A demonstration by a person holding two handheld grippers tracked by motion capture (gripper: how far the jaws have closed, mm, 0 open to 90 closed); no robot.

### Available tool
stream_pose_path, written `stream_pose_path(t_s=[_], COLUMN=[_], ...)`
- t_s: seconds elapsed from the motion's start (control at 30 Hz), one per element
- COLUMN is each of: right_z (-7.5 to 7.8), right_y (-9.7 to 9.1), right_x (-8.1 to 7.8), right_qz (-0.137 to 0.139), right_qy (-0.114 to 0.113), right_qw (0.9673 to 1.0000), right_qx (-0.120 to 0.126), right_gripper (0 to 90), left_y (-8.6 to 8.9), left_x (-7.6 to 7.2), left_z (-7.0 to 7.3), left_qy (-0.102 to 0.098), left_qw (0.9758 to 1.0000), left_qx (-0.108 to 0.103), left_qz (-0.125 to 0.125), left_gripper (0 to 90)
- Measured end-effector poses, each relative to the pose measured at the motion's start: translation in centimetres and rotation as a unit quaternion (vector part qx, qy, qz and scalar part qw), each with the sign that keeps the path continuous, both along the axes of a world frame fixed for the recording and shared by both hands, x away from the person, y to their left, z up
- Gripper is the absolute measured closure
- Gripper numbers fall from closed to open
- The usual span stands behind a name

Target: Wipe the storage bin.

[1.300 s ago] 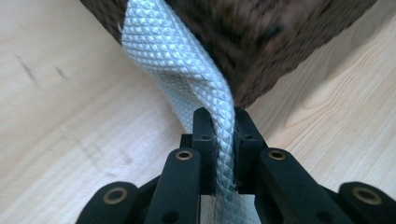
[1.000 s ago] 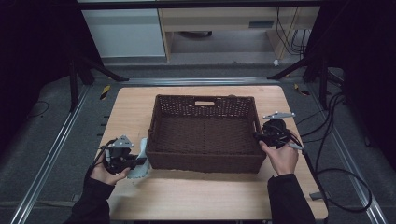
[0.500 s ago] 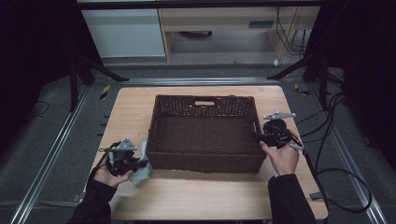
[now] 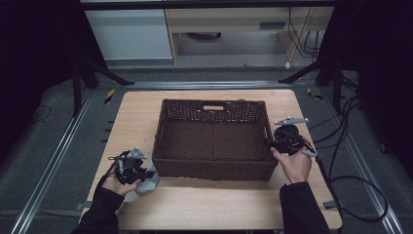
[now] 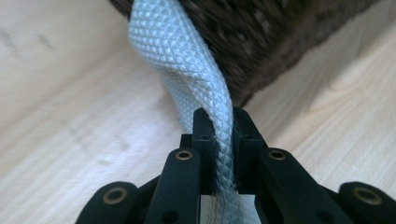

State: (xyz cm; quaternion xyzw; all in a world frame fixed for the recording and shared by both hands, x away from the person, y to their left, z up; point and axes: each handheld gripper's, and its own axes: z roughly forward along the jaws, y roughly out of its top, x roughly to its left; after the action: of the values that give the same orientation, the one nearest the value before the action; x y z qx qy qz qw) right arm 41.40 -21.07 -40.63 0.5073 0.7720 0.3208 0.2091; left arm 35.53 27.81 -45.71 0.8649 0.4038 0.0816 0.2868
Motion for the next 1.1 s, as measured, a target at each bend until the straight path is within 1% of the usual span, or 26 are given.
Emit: stream_pose_path(t_s=[0.07, 0.17, 0.2, 0.23, 0.33, 0.37, 0.4, 0.47, 0.5, 0.6, 0.67, 0.7, 0.8, 0.83, 0.93, 0.97, 1.1], right_z=[0.1, 0.1, 0.1, 0.1, 0.1, 0.2, 0.2, 0.3, 0.3, 0.3, 0.4, 0.4, 0.3, 0.3, 0.4, 0.4, 0.3], right_y=[-0.1, -0.1, -0.1, -0.1, 0.0, 0.0, -0.1, -0.1, -0.1, -0.1, -0.1, -0.1, -0.1, -0.1, -0.1, -0.1, -0.1], right_x=[0.0, 0.0, 0.0, 0.0, 0.0, -0.1, -0.1, -0.1, -0.1, -0.1, -0.2, -0.2, -0.1, -0.1, -0.2, -0.2, -0.1], right_qz=[0.000, 0.000, 0.000, 0.000, 0.001, 0.000, 0.000, -0.001, 0.000, -0.001, -0.002, -0.002, -0.003, -0.003, -0.002, -0.002, -0.003], right_qy=[-0.001, -0.002, -0.002, -0.002, -0.003, -0.002, -0.003, -0.005, -0.006, -0.007, -0.006, -0.007, -0.006, -0.006, -0.007, -0.007, -0.006], right_qw=[1.0000, 1.0000, 1.0000, 1.0000, 1.0000, 1.0000, 1.0000, 1.0000, 1.0000, 1.0000, 0.9999, 0.9999, 0.9999, 0.9999, 0.9999, 0.9999, 0.9999], right_qx=[0.004, 0.006, 0.006, 0.007, 0.005, 0.005, 0.006, 0.005, 0.005, 0.005, 0.009, 0.009, 0.008, 0.008, 0.008, 0.008, 0.008], right_gripper=[53.5, 53.4, 53.5, 53.4, 53.5, 53.6, 53.6, 53.7, 53.7, 53.5, 53.1, 53.1, 53.0, 52.9, 52.6, 52.5, 52.2], left_y=[0.7, 2.0, 2.5, 2.8, 4.1, 4.5, 4.7, 5.2, 5.4, 5.8, 6.0, 6.1, 6.3, 6.4, 6.4, 6.4, 6.5], left_x=[0.1, 0.3, 0.4, 0.5, 0.8, 0.9, 1.0, 1.1, 1.2, 1.4, 1.6, 1.7, 2.0, 2.1, 2.3, 2.3, 2.3], left_z=[0.6, 1.4, 1.5, 1.6, 1.9, 1.9, 1.9, 1.7, 1.6, 1.2, 0.8, 0.5, -0.3, -0.6, -1.1, -1.2, -1.3], left_qy=[-0.010, -0.023, -0.027, -0.028, -0.032, -0.035, -0.036, -0.037, -0.036, -0.034, -0.032, -0.029, -0.019, -0.015, -0.013, -0.013, -0.025], left_qw=[0.9997, 0.9982, 0.9974, 0.9968, 0.9935, 0.9919, 0.9908, 0.9887, 0.9872, 0.9849, 0.9828, 0.9822, 0.9815, 0.9812, 0.9800, 0.9797, 0.9782], left_qx=[-0.013, -0.019, -0.021, -0.021, -0.021, -0.017, -0.011, 0.007, 0.014, 0.029, 0.044, 0.049, 0.054, 0.058, 0.064, 0.065, 0.068], left_qz=[0.019, 0.051, 0.064, 0.072, 0.107, 0.121, 0.130, 0.145, 0.155, 0.167, 0.177, 0.179, 0.183, 0.183, 0.188, 0.189, 0.195], left_gripper=[81.7, 81.7, 81.6, 81.6, 81.5, 81.5, 81.4, 81.3, 81.1, 80.7, 80.1, 79.9, 79.0, 78.2, 70.8, 66.8, 53.2])
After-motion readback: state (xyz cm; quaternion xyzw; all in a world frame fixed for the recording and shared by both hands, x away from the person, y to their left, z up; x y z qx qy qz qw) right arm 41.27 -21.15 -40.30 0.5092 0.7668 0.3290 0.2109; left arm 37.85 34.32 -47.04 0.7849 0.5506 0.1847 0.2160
